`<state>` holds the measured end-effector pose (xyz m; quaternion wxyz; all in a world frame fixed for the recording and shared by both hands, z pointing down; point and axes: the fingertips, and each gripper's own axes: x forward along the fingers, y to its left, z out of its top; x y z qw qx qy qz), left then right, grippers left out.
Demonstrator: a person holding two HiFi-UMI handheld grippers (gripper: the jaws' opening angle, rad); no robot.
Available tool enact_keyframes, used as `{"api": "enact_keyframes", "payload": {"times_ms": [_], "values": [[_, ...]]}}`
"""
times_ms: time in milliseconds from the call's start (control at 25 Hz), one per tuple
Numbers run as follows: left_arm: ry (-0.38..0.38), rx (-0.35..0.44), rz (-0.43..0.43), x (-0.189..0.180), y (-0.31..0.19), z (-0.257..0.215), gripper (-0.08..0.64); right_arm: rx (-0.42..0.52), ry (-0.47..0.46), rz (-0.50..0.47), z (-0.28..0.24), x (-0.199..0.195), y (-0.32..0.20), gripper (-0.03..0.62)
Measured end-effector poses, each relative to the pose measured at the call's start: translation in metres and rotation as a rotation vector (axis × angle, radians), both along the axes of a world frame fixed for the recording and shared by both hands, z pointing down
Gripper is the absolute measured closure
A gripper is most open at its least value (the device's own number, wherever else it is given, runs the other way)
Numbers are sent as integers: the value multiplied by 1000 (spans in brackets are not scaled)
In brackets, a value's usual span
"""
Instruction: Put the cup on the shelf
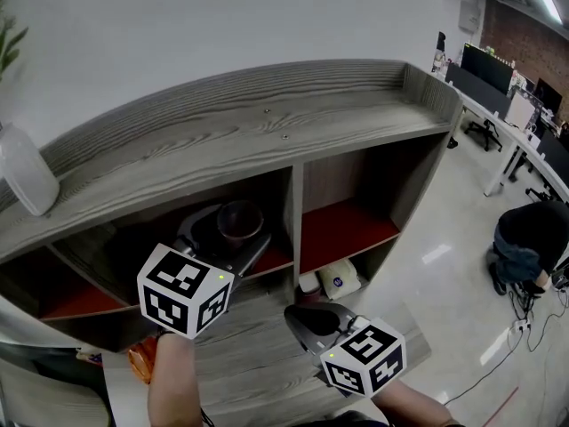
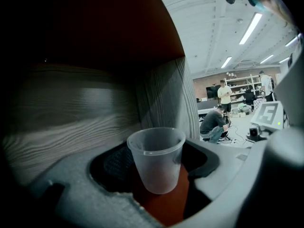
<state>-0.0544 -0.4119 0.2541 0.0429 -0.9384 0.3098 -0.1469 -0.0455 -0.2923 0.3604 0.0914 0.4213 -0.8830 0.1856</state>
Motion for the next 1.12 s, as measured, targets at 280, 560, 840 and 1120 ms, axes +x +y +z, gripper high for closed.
{"api": "enact_keyframes", "payload": {"times_ms": [280,560,840,1120], "values": [[-31,43,24,4,0,-1,235,6,-9,15,-1,4,-1,594],[-45,92,-2,0,3,-6,181,15,-17,14,-4,7,1,592],[-13,133,-56,-13,19,-15,178,38,-33,-9,-8,5,3,592],[69,203,-105,-26,54,-27,216,52,-37,-46,-10,0,13,593]]}}
